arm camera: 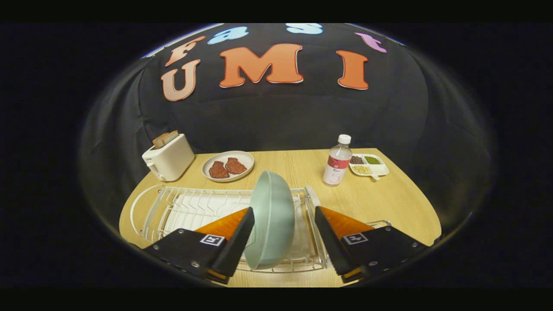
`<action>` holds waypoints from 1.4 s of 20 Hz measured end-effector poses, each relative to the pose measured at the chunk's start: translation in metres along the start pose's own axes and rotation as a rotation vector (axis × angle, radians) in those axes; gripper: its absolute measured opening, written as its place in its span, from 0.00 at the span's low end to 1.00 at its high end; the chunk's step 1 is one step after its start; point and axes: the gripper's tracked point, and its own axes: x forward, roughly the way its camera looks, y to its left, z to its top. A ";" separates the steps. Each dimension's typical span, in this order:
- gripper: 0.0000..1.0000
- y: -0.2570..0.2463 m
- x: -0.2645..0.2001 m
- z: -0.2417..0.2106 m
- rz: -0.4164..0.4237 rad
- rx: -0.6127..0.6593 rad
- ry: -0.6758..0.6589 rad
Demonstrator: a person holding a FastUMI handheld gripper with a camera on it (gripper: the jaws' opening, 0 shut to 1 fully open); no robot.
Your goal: Take the plate from the dish rack, then take the spoon from the basket and place it into the plate.
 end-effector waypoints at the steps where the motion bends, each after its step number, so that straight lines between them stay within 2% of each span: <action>1: 0.70 -0.001 0.002 -0.003 -0.010 0.001 0.012; 2: 0.63 -0.002 0.004 -0.005 -0.018 0.008 0.022; 3: 0.49 -0.001 0.006 -0.006 -0.014 0.024 0.036; 4: 0.43 -0.001 0.008 -0.008 -0.022 0.051 0.058; 5: 0.32 -0.007 -0.001 -0.012 -0.058 0.075 0.086; 7: 0.26 -0.012 0.001 -0.018 -0.106 0.091 0.139; 13: 0.23 -0.006 -0.003 -0.010 -0.186 0.037 0.147; 19: 0.22 -0.007 -0.016 0.015 -0.286 -0.052 0.086; 28: 0.22 -0.020 -0.062 0.029 -0.276 0.085 0.016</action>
